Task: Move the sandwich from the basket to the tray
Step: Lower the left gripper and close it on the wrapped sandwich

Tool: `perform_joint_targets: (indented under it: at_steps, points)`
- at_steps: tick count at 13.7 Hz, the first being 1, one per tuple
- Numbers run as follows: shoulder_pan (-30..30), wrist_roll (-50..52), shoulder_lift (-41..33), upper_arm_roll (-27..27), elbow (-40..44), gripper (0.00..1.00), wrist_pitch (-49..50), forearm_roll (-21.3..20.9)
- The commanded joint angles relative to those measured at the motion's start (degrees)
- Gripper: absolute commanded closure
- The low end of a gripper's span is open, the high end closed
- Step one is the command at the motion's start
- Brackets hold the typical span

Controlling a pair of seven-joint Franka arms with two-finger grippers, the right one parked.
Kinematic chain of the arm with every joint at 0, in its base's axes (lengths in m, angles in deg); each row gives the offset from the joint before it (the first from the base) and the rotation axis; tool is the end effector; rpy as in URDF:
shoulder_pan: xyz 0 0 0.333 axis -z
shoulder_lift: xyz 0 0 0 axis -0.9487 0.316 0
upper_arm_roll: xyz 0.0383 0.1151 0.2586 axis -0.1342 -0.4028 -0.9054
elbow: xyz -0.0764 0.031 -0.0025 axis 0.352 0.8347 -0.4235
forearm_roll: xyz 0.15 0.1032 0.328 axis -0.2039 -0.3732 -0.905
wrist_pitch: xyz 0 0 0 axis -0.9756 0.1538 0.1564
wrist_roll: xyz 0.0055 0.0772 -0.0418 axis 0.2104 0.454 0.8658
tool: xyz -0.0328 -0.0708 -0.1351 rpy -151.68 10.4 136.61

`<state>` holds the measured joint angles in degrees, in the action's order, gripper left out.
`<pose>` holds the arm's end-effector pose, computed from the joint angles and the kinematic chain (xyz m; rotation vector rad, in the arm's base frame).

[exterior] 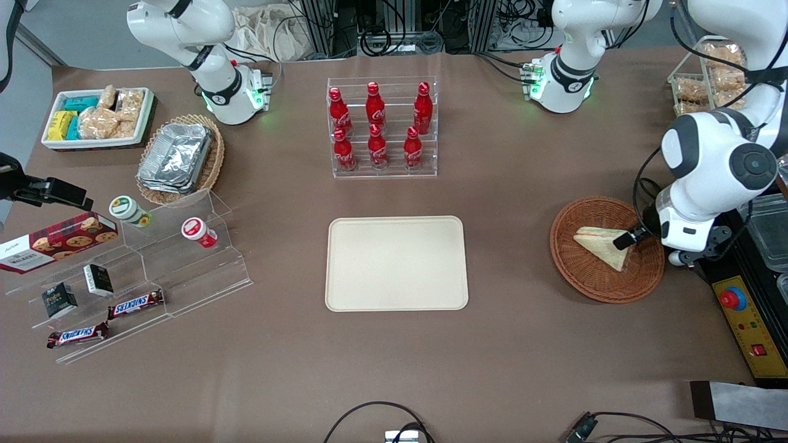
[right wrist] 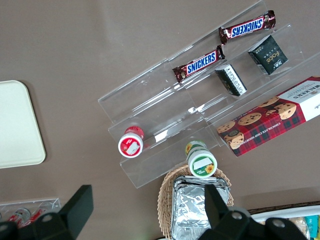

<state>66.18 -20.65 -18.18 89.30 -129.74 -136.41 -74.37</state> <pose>0.5272 0.0195 0.2635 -3.0164 -0.8535 0.0277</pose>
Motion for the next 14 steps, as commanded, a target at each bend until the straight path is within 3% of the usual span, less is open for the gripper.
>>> perform_joint_targets:
  at_steps: [1, 14]
  points:
    - [-0.31, 2.54, -1.23, 0.19, -2.66, 0.0, -3.21, 0.8]
    - [-0.58, 11.33, 4.39, 0.19, -7.32, 0.0, -16.92, 0.8]
